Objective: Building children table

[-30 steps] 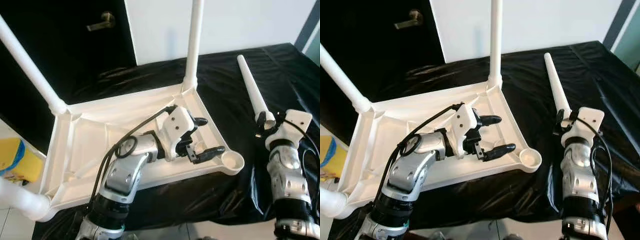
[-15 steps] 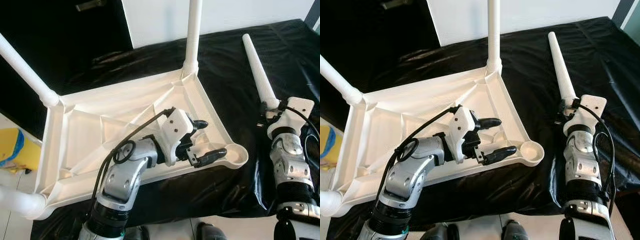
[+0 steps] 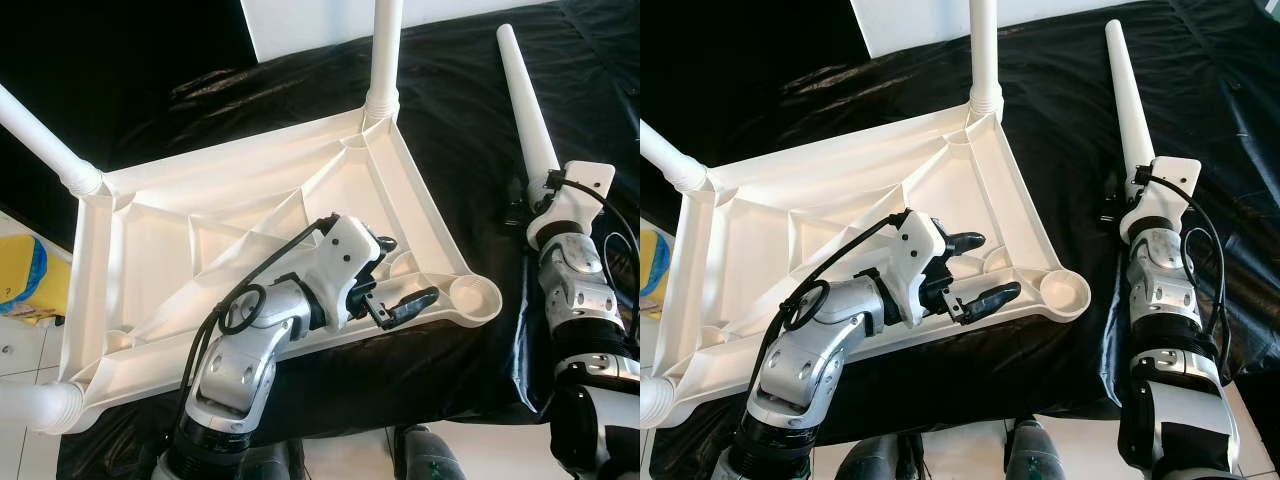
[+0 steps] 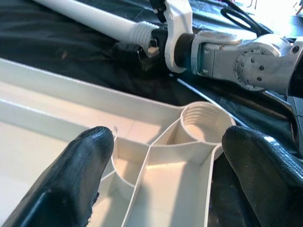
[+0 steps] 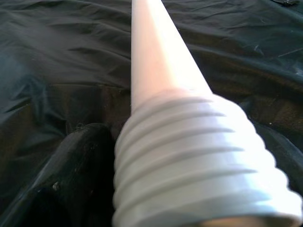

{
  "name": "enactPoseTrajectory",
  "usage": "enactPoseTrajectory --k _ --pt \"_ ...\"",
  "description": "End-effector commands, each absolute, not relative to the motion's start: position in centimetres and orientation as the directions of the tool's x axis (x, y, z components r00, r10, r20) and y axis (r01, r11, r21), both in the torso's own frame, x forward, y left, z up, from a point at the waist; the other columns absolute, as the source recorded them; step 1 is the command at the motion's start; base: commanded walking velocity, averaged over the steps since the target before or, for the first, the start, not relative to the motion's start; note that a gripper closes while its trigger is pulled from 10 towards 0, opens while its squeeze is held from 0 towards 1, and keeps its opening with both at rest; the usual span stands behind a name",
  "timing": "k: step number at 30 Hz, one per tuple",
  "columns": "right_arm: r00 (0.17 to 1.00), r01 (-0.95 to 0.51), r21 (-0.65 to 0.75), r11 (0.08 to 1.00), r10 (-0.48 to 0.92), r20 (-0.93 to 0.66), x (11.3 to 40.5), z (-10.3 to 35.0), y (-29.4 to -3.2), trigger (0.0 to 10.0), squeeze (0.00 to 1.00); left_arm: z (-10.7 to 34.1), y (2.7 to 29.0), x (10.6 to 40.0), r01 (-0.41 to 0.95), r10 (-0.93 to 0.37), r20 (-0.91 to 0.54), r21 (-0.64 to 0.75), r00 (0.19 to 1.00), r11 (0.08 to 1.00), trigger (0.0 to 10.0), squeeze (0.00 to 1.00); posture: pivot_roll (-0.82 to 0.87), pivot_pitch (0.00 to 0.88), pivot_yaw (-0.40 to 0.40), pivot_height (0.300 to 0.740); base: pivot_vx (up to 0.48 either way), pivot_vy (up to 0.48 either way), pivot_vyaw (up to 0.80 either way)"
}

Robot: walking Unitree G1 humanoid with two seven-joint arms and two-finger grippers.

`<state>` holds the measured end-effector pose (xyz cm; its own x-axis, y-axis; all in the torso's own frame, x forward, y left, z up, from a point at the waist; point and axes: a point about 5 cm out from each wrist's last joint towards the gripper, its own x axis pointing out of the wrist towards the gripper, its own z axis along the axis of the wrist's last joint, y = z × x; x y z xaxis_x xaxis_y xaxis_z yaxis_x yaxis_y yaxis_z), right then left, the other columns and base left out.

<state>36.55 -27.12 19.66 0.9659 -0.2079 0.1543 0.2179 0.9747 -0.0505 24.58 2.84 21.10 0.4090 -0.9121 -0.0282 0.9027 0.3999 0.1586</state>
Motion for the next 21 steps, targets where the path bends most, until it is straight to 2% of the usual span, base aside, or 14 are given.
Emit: enactPoseTrajectory --k 1,2,3,16,17,18,19,21 --pt "0.976 0.198 -0.051 0.979 -0.192 0.106 36.6 18.5 -27.0 9.5 0.00 21.0 3.0 24.4 0.898 -0.906 -0.040 0.161 0.422 0.411 10.0 0.00 0.09 0.275 0.132 0.740 0.000 0.000 0.00" --pt "0.976 0.193 -0.048 0.980 -0.187 0.108 36.7 18.5 -26.9 0.6 0.00 21.0 3.1 24.4 0.896 -0.904 -0.042 0.162 0.425 0.413 10.0 0.00 0.09 0.276 0.131 0.740 0.000 0.000 0.00" --pt "0.977 0.189 -0.037 0.981 -0.184 0.108 36.7 18.4 -26.8 0.0 0.00 21.0 3.1 24.5 0.894 -0.902 -0.042 0.164 0.429 0.417 10.0 0.00 0.10 0.270 0.126 0.740 0.000 0.000 0.00" --pt "0.980 0.139 0.005 0.990 -0.138 0.143 36.8 18.1 -26.5 0.0 0.00 20.9 3.4 25.2 0.859 -0.866 -0.045 0.169 0.497 0.484 10.0 0.00 0.08 0.223 0.087 0.740 0.000 0.000 0.00" --pt "0.978 0.132 -0.002 0.991 -0.130 0.166 36.6 18.3 -26.4 3.3 0.00 20.8 3.5 25.5 0.844 -0.851 -0.045 0.168 0.523 0.510 10.0 0.00 0.08 0.211 0.075 0.740 0.000 0.000 0.00" --pt "0.978 0.132 -0.002 0.991 -0.130 0.166 36.6 18.3 -26.4 3.3 0.00 20.8 3.5 25.5 0.844 -0.851 -0.045 0.168 0.523 0.510 10.0 0.00 0.08 0.211 0.075 0.740 0.000 0.000 0.00" --pt "0.975 0.123 -0.009 0.992 -0.119 0.186 36.4 18.4 -26.2 10.0 0.00 20.8 3.6 25.8 0.832 -0.839 -0.043 0.166 0.543 0.530 10.0 0.00 0.08 0.208 0.073 0.740 0.000 0.000 0.00" --pt "0.975 0.123 -0.009 0.992 -0.119 0.186 36.4 18.4 -26.2 10.0 0.00 20.8 3.6 25.8 0.832 -0.839 -0.043 0.166 0.543 0.530 10.0 0.00 0.08 0.208 0.073 0.740 0.000 0.000 0.00"
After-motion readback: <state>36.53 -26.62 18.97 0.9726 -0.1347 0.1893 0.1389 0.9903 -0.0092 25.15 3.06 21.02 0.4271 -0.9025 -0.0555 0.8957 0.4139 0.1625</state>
